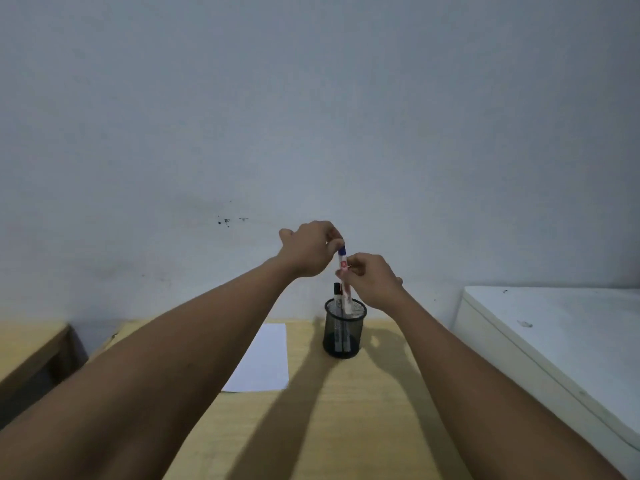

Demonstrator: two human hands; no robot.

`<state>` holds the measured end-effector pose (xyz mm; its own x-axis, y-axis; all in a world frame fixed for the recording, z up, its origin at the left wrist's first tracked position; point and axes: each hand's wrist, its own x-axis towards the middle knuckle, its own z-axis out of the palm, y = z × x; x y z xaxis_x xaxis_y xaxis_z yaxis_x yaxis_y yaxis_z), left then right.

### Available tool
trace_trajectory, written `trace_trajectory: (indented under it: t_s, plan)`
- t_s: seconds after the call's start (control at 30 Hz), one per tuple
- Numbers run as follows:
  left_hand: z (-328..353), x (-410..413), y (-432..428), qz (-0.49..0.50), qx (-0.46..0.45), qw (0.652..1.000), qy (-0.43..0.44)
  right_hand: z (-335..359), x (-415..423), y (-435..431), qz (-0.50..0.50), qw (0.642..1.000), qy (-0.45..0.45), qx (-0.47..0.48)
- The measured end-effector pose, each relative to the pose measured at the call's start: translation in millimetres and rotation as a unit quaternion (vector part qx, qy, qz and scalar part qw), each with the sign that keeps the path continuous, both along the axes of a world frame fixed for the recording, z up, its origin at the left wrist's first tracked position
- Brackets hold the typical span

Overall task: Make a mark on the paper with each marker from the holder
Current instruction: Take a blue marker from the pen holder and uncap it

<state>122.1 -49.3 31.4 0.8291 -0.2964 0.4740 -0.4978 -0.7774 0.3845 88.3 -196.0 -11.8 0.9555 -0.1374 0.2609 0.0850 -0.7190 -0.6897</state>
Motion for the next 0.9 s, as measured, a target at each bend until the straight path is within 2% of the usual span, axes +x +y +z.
trace_trajectory:
  t_s: [0.07, 0.17, 0.33, 0.47, 0.57, 0.7, 0.8, 0.9]
  plan:
    - [8.6, -15.3, 25.9, 0.003, 0.032, 0.999, -0.010, 5.4, -9.6, 16.3, 0.053, 0.999, -0.001, 0.010]
    - [13.7, -34.2, 72.7, 0.004, 0.147, 0.989, -0.024, 12.0, -21.4, 45.3, 0.146, 0.989, 0.016, 0.009]
    - [-0.6, -54.1, 144.9, 0.023, 0.255, 0.966, -0.042, 10.9, -30.2, 101.8, 0.226, 0.971, 0.051, -0.056]
    - [-20.8, -54.3, 182.6, 0.083, 0.242, 0.963, -0.085, 2.5, -28.1, 141.1, 0.223, 0.968, 0.054, -0.099]
    - [-34.4, -46.2, 200.1, 0.120, 0.195, 0.973, -0.019, -5.0, -20.3, 163.0, 0.190, 0.969, 0.039, -0.155]
    - [-53.4, -29.6, 221.4, 0.163, 0.167, 0.970, 0.066, -26.1, -1.0, 169.8, 0.170, 0.960, 0.046, -0.219]
    - [-80.6, -19.7, 236.8, 0.163, 0.159, 0.966, 0.123, -47.0, 11.1, 169.3, 0.175, 0.978, 0.048, -0.106]
    - [-120.9, -14.5, 247.8, 0.127, 0.187, 0.960, 0.168, -66.8, 25.4, 174.2, 0.198, 0.979, 0.038, -0.004]
